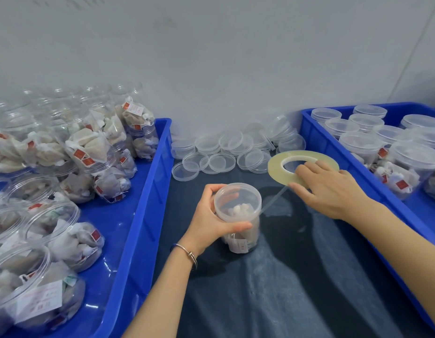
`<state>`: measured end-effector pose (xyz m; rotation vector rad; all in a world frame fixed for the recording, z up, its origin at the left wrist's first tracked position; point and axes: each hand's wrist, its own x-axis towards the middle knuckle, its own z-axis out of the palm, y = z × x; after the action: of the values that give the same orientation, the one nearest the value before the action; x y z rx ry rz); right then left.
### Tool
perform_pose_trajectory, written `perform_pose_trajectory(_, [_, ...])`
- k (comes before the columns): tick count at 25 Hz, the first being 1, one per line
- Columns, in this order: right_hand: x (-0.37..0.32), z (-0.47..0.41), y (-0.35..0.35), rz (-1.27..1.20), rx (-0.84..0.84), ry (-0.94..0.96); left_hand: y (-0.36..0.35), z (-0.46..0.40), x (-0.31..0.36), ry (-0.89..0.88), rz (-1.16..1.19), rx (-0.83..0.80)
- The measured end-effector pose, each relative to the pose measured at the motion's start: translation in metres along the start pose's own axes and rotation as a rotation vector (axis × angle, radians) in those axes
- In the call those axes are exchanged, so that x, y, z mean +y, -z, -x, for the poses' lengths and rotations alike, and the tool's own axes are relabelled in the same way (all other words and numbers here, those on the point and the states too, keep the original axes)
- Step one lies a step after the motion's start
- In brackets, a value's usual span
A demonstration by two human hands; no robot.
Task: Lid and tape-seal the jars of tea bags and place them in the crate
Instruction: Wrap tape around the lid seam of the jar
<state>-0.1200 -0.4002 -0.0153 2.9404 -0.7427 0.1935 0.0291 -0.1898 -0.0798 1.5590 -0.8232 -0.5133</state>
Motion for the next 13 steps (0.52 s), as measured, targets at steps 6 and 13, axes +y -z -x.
perform_pose_trajectory(6, [-0.026, -0.026, -0.015, -0.072, -0.009, 0.007, 0.005, 0.002, 0.003, -0.021, 0.063, -0.065])
perform_pose_trajectory(13, [-0.048, -0.031, -0.020, -0.202, 0.004, 0.039, 0.006, 0.005, 0.006, -0.011, 0.035, -0.080])
